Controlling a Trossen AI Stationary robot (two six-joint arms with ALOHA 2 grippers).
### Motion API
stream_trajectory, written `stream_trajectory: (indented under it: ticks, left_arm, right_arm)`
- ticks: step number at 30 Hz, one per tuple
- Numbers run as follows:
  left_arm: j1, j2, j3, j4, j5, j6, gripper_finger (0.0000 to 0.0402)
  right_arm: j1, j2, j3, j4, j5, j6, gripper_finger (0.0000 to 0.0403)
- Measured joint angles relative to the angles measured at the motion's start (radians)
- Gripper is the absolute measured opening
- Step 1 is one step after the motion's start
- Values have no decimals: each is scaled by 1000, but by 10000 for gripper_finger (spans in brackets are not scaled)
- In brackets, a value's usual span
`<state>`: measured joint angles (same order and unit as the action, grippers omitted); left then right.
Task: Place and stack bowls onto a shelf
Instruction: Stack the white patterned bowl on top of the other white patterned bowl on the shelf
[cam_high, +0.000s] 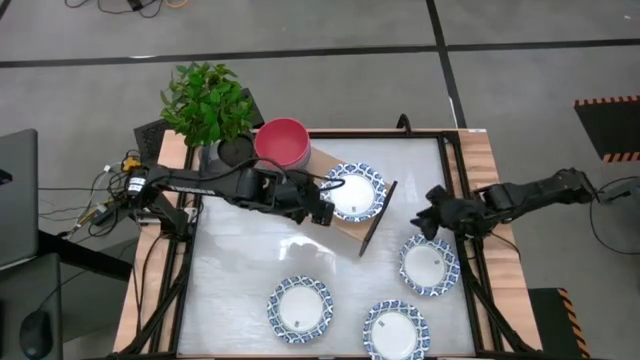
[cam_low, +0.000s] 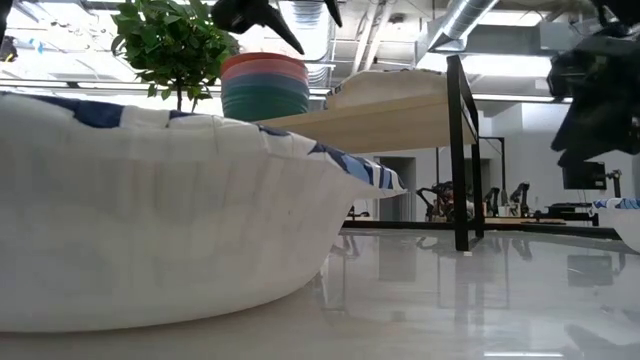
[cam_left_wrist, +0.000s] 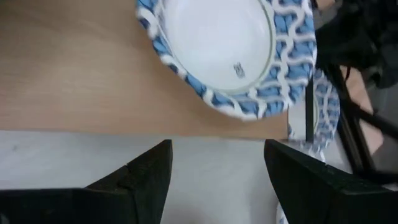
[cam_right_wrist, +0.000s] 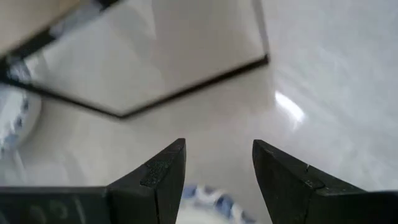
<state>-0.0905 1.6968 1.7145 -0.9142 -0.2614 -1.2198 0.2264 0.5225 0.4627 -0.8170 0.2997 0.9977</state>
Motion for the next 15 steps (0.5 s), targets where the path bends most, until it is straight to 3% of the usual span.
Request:
stream_trajectory:
  ticks: [4, 10, 15]
  left_arm:
    - [-7, -23, 0, -26, 2, 32, 238]
    - [-7, -45, 0, -53, -8, 108, 238]
    - [-25, -55, 0, -67, -13, 141, 238]
  right_arm:
    - [0, 157, 118, -115, -64, -23, 212]
    - [0, 362, 296, -401, -68, -148, 212]
    - [2, 465, 331, -434, -145, -296, 212]
